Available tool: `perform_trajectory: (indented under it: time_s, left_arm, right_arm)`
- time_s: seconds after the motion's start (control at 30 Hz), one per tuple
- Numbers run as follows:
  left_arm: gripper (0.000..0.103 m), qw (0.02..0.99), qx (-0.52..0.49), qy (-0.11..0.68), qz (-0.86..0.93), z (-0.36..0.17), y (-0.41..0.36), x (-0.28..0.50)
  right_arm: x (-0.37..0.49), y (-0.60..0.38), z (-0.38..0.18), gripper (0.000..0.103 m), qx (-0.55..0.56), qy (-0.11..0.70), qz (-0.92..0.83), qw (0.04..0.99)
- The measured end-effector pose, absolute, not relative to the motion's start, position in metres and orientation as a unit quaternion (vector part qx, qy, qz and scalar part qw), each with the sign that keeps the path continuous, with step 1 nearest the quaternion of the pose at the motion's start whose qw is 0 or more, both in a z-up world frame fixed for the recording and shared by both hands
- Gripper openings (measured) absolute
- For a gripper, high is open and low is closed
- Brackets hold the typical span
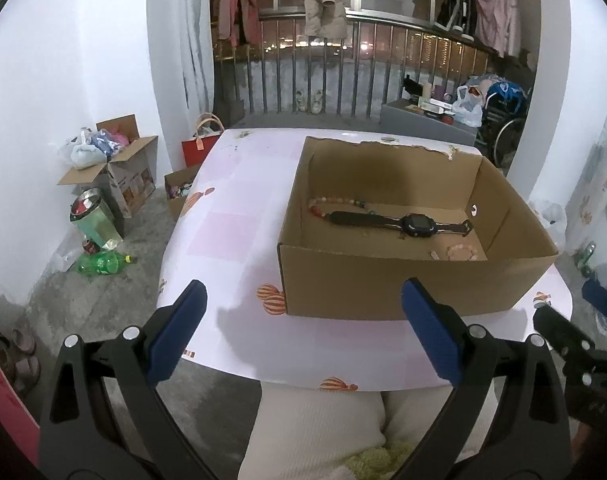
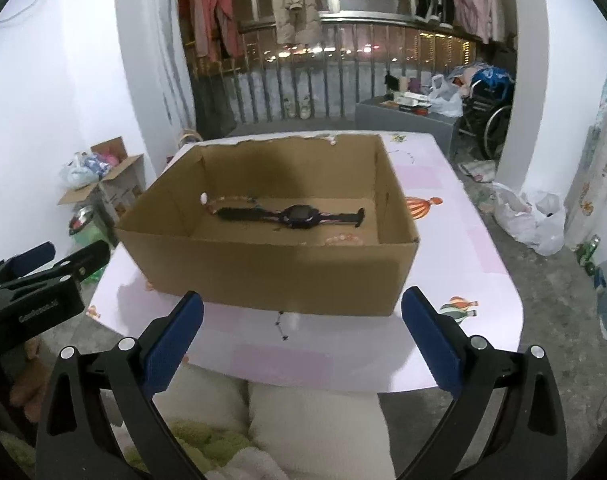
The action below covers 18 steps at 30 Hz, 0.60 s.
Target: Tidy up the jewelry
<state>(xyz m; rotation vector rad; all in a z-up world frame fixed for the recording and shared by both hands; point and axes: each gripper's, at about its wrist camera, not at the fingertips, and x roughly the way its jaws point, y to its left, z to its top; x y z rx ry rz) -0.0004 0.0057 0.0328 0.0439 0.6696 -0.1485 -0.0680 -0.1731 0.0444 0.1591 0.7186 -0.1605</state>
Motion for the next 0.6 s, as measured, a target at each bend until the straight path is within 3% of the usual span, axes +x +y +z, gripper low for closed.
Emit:
perform_trajectory:
  time_s: [0.27, 0.6]
  left_arm:
    - [0.094, 0.942, 0.010, 0.321, -0.096, 0.039, 0.003, 0.010]
    - [0.094, 0.938, 0.019, 0.330, -0.101, 0.034, -0.004, 0.015]
  right_arm:
    - [-0.068, -0.186, 0.051, 0.097, 0.095, 0.278, -0.164, 0.942]
    - [-0.071, -0.192, 0.028, 0.097, 0.151, 0.315, -0.129, 0.928]
